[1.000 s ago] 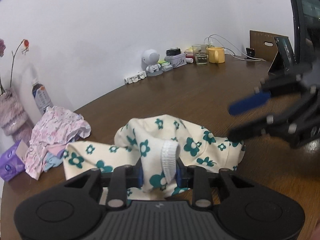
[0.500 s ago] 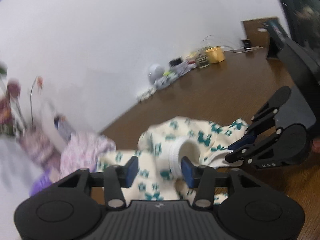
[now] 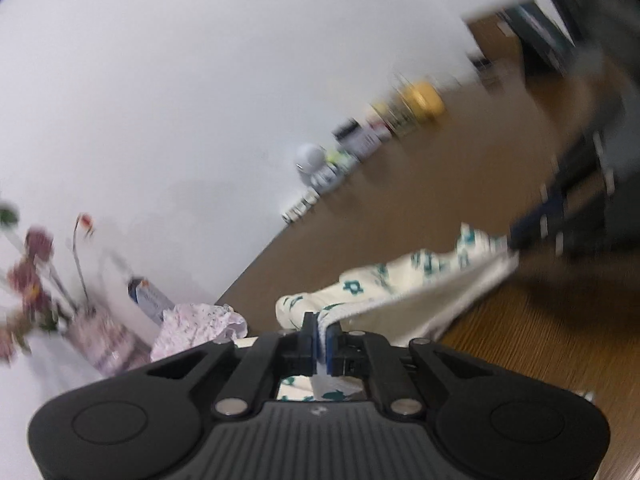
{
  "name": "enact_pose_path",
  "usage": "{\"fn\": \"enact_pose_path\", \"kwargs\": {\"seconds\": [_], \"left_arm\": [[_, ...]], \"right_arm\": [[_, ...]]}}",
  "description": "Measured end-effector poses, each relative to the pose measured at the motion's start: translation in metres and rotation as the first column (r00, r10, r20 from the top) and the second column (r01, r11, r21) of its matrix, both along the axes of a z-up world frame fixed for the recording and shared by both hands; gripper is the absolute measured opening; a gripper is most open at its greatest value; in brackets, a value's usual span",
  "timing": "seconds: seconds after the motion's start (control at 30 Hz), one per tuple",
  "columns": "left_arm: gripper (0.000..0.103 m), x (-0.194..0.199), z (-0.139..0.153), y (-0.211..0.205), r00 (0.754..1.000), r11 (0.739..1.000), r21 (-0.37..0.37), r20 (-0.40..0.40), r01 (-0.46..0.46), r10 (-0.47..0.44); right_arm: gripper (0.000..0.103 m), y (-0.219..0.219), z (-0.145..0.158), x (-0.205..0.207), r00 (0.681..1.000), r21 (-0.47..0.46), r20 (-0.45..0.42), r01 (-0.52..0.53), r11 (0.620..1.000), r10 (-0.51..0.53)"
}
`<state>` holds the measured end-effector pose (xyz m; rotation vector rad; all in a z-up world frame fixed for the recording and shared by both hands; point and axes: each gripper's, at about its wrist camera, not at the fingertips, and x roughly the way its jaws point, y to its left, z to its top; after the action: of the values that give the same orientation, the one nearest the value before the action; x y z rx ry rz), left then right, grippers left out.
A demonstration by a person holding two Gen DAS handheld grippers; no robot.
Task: Fold clothes
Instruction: 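Lift the dress with both tools and carry it onto open table, then raise the dress high with both tools, shaking it out to hang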
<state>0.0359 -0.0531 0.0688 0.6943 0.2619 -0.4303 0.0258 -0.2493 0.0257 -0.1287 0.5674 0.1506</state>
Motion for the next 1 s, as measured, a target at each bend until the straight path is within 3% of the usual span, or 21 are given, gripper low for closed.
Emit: {"fn": "enact_pose_path", "kwargs": {"seconds": [0.2, 0.33, 0.43, 0.53, 0.6, 0.63, 0.73, 0.83, 1.0], "left_arm": [[0.003, -0.005, 0.026, 0.008, 0.997, 0.971, -0.228, -0.031, -0.076, 0.070], [0.002, -0.009, 0.044, 0.024, 0.993, 0.913, -0.392, -0.059, -0.116, 0.101], [0.002, -0.010, 0.051, 0.043, 0.986, 0.864, -0.476, -0.084, -0.165, 0.142], [0.002, -0.006, 0.050, 0.060, 0.975, 0.835, -0.504, -0.122, -0.220, 0.184], [0.002, -0.004, 0.043, 0.067, 0.968, 0.830, -0.499, -0.154, -0.249, 0.198], [0.002, -0.004, 0.038, 0.069, 0.965, 0.836, -0.485, -0.167, -0.258, 0.201], [0.003, -0.005, 0.020, 0.064, 0.960, 0.882, -0.389, -0.191, -0.267, 0.206], [0.015, -0.007, 0.004, 0.054, 0.961, 0.933, -0.270, -0.201, -0.239, 0.188], [0.028, -0.018, -0.010, 0.034, 0.981, 0.983, -0.068, -0.104, -0.173, 0.165]], "right_arm": [[0.015, 0.012, -0.018, 0.005, 0.999, 0.069, -0.036, 0.010, 0.998, -0.008], [0.029, 0.020, -0.025, 0.014, 0.997, 0.104, -0.054, 0.062, 0.993, -0.057], [0.029, 0.019, -0.023, 0.013, 0.997, 0.105, -0.041, 0.074, 0.992, -0.070], [0.017, 0.015, -0.015, 0.008, 0.998, 0.091, 0.004, 0.063, 0.994, -0.064], [0.013, 0.014, -0.008, 0.006, 0.998, 0.068, 0.037, 0.056, 0.996, -0.059], [0.005, 0.013, -0.004, 0.006, 0.997, 0.056, 0.053, 0.053, 0.997, -0.056], [0.001, 0.014, 0.010, -0.001, 0.992, 0.010, 0.121, 0.039, 0.999, -0.040], [0.001, 0.014, 0.023, -0.007, 0.983, -0.027, 0.181, 0.028, 0.999, -0.023], [0.001, 0.016, 0.032, -0.010, 0.978, -0.050, 0.207, -0.007, 0.999, 0.017]]}}
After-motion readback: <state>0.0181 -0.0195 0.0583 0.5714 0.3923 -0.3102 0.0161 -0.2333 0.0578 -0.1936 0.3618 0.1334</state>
